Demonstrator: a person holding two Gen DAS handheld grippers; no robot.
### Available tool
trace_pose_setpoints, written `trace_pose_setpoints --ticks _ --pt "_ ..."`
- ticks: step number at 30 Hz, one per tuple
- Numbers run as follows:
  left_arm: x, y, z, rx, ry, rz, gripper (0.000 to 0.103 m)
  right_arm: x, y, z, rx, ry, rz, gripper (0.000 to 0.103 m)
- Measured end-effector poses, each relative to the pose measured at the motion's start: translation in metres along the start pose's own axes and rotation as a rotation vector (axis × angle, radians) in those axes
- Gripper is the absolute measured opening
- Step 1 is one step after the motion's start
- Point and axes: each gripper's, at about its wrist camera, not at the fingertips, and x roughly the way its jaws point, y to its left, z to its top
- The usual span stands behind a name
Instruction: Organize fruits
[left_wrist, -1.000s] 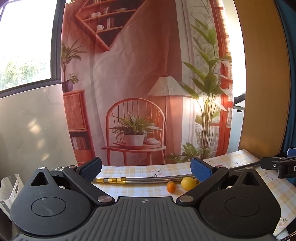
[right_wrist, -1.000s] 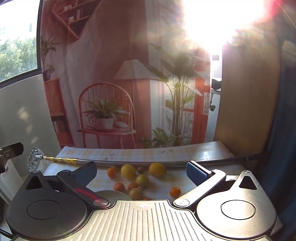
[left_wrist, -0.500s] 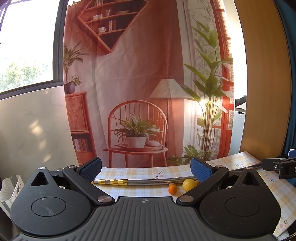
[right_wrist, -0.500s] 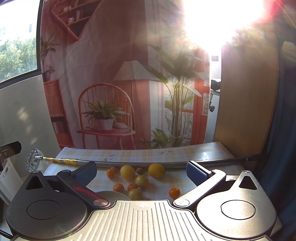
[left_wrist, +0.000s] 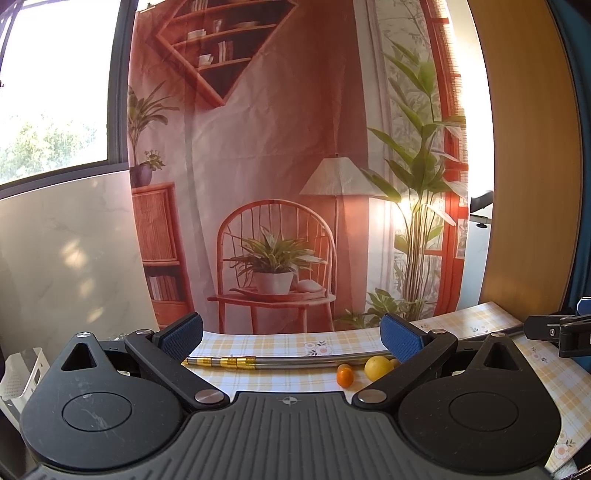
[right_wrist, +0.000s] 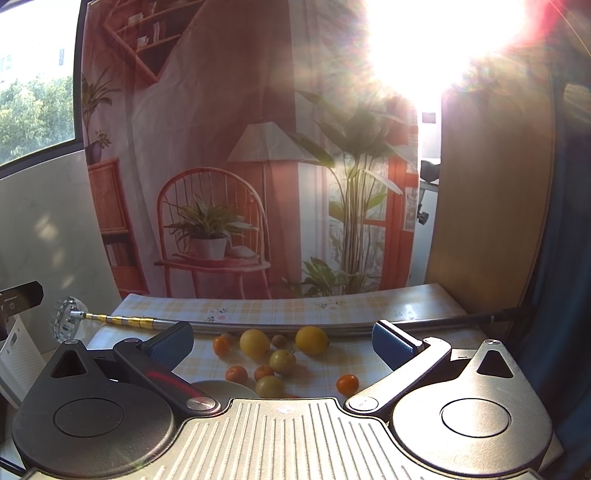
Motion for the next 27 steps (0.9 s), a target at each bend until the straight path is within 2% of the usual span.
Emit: trace_pose_setpoints --ticks 27 --pt "-0.0004 0.0038 -0.0003 0.001 0.001 -0.005 0.103 -0.002 0.0014 -0.0014 -0.007 -0.007 -0.004 0.103"
